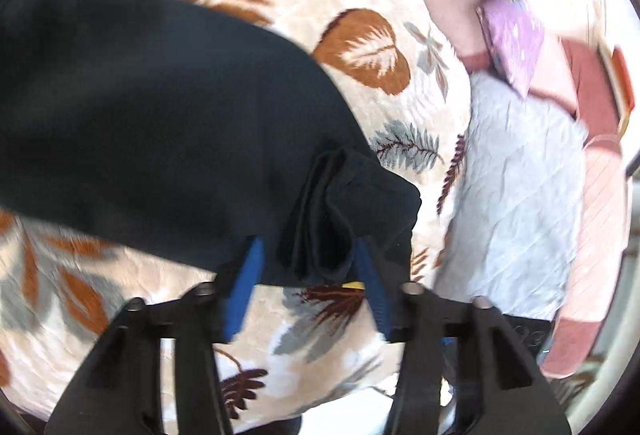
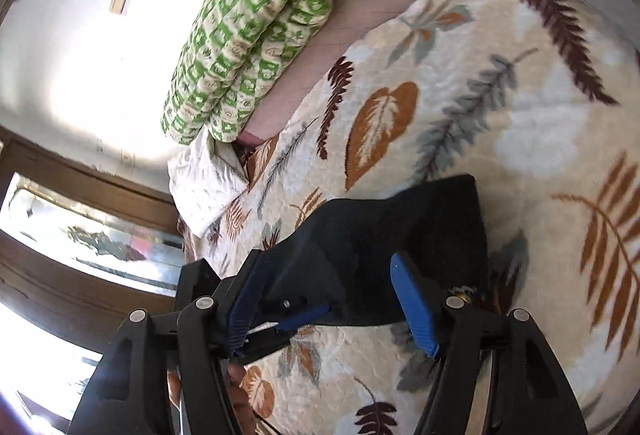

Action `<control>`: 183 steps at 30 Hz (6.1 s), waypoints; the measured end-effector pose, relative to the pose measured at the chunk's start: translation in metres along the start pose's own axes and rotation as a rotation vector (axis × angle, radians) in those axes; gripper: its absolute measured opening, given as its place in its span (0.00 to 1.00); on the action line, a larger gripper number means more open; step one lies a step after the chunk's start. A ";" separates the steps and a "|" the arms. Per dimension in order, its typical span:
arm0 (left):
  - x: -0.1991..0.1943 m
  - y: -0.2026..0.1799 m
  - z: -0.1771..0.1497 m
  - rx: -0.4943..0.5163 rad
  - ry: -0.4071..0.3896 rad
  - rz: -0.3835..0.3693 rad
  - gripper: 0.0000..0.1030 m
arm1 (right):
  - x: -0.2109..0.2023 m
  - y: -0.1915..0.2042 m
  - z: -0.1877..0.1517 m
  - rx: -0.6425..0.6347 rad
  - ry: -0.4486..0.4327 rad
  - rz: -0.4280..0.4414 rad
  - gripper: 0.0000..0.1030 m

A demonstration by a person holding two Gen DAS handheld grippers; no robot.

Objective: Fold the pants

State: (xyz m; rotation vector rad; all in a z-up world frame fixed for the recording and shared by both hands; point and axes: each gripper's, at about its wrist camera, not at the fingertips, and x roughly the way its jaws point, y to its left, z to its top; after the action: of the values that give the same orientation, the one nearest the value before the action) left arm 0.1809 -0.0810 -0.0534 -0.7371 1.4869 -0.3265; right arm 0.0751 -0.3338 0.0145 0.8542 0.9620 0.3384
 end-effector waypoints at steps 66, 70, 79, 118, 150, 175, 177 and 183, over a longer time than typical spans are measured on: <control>0.014 -0.022 0.016 0.194 -0.058 0.057 0.54 | 0.029 -0.107 0.029 0.200 -0.085 0.000 0.50; 0.040 -0.024 0.021 0.172 -0.022 0.044 0.54 | 0.041 -0.108 0.036 0.173 -0.067 -0.005 0.57; 0.063 -0.055 0.016 0.300 -0.107 0.254 0.14 | 0.066 -0.098 0.043 0.043 -0.002 -0.033 0.28; -0.196 0.214 0.053 0.125 -0.296 0.276 0.24 | 0.264 0.202 -0.184 -0.963 0.146 -0.424 0.65; -0.115 0.183 0.107 0.016 -0.148 -0.226 0.60 | 0.249 0.178 -0.157 -0.809 0.044 -0.258 0.27; -0.129 0.073 0.051 0.124 -0.096 -0.282 0.11 | 0.179 0.171 -0.139 -0.661 -0.011 -0.133 0.27; -0.122 0.046 0.045 0.148 -0.090 -0.283 0.11 | 0.159 0.167 -0.131 -0.637 -0.037 -0.113 0.27; -0.073 -0.034 0.030 0.215 -0.039 -0.242 0.11 | 0.092 0.133 -0.094 -0.521 -0.125 -0.051 0.27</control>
State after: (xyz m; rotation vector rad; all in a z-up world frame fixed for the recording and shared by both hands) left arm 0.2106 -0.0532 0.0222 -0.7460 1.3028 -0.6420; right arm 0.0623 -0.1481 0.0356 0.3699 0.7291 0.4607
